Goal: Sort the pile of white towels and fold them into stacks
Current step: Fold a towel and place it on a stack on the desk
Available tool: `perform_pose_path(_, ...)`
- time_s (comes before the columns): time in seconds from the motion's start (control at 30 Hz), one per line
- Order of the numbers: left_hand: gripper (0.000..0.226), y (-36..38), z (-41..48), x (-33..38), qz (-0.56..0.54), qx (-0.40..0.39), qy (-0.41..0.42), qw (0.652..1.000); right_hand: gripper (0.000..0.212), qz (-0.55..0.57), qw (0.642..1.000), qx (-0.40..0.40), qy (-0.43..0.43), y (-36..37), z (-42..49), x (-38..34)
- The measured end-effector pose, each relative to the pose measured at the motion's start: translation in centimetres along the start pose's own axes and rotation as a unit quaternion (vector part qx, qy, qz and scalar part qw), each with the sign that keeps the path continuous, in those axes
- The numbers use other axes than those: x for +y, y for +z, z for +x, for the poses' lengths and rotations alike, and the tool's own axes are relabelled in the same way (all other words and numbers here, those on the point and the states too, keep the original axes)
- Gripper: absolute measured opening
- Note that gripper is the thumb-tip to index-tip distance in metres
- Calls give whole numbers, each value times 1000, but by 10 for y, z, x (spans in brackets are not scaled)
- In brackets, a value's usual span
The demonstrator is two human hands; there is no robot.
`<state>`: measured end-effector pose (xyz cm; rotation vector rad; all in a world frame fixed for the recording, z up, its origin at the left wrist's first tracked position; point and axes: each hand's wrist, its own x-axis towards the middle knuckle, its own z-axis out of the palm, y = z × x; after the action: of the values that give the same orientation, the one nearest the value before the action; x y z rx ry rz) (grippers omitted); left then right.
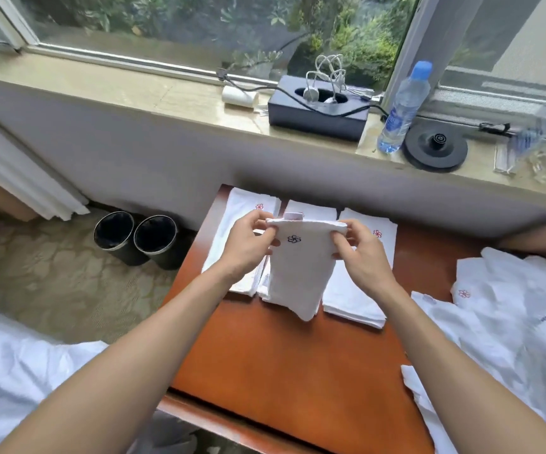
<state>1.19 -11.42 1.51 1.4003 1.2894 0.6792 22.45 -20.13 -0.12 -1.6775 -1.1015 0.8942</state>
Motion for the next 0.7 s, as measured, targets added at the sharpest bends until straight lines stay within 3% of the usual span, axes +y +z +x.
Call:
perform_pose_path(0.37,15,30,121,-41,8,14,9,1000,8,-7,998,40,55,20,96,61)
perform_pose_path(0.7,26,58,213,-102,5,-73,-34,997,10,-24,988,86,129,46,168,128)
